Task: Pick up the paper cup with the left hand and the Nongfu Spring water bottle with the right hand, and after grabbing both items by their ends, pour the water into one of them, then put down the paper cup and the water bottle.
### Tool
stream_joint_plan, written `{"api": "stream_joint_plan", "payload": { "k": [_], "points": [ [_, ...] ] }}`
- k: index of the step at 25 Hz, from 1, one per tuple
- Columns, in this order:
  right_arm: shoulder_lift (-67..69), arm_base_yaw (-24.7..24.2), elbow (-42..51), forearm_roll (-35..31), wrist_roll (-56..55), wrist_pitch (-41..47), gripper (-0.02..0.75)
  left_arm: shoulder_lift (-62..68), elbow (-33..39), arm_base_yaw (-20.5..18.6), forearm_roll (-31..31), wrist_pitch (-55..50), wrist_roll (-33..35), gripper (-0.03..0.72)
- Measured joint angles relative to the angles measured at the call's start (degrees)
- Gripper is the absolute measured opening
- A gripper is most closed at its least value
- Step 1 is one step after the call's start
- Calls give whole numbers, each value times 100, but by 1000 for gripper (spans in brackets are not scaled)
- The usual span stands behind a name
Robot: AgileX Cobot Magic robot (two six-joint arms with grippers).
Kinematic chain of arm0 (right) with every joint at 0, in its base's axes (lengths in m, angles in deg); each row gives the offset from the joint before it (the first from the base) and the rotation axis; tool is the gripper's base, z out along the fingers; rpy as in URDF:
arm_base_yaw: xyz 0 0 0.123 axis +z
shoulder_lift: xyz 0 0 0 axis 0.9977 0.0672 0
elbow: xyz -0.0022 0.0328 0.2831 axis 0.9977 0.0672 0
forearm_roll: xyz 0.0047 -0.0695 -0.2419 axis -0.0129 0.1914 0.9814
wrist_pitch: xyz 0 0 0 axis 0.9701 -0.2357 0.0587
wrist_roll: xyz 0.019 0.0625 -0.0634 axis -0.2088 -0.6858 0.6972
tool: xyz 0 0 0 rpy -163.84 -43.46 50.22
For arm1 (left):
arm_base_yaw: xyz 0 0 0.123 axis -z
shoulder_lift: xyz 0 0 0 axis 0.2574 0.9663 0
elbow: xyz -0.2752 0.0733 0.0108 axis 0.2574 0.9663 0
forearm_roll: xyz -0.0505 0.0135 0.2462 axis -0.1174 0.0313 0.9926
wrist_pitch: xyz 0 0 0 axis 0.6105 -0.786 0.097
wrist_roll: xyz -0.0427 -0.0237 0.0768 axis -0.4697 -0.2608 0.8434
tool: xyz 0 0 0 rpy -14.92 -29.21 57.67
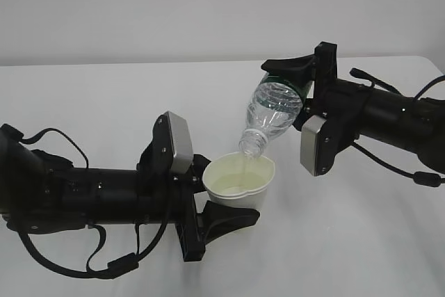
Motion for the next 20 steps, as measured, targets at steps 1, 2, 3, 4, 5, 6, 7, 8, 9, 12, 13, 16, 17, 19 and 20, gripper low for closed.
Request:
{"api": "stream_joint_plan", "payload": {
  "k": [1,2,3,4,5,6,7,8,9,12,13,16,17,19,20],
  "points": [
    [0,0,0,0,0,0,467,0,0,0,0,0,0,456],
    [0,0,0,0,0,0,467,0,0,0,0,0,0,456],
    [0,0,0,0,0,0,467,0,0,0,0,0,0,456],
    [0,0,0,0,0,0,467,0,0,0,0,0,0,456],
    [0,0,0,0,0,0,467,0,0,0,0,0,0,456],
    [0,0,0,0,0,0,467,0,0,0,0,0,0,456],
    [0,0,0,0,4,-11,467,0,0,0,0,0,0,456],
    [0,0,0,0,15,-11,467,0,0,0,0,0,0,456],
    [0,0,0,0,13,-11,467,0,0,0,0,0,0,456],
    [0,0,0,0,13,-11,467,0,0,0,0,0,0,456],
    [0,0,0,0,13,-21,467,0,0,0,0,0,0,456],
    [0,0,0,0,13,-21,467,0,0,0,0,0,0,456],
    [0,0,0,0,13,-21,467,0,0,0,0,0,0,456],
    [0,0,0,0,13,-30,467,0,0,0,0,0,0,456],
    [0,0,0,0,13,-30,467,0,0,0,0,0,0,456]
  ]
}}
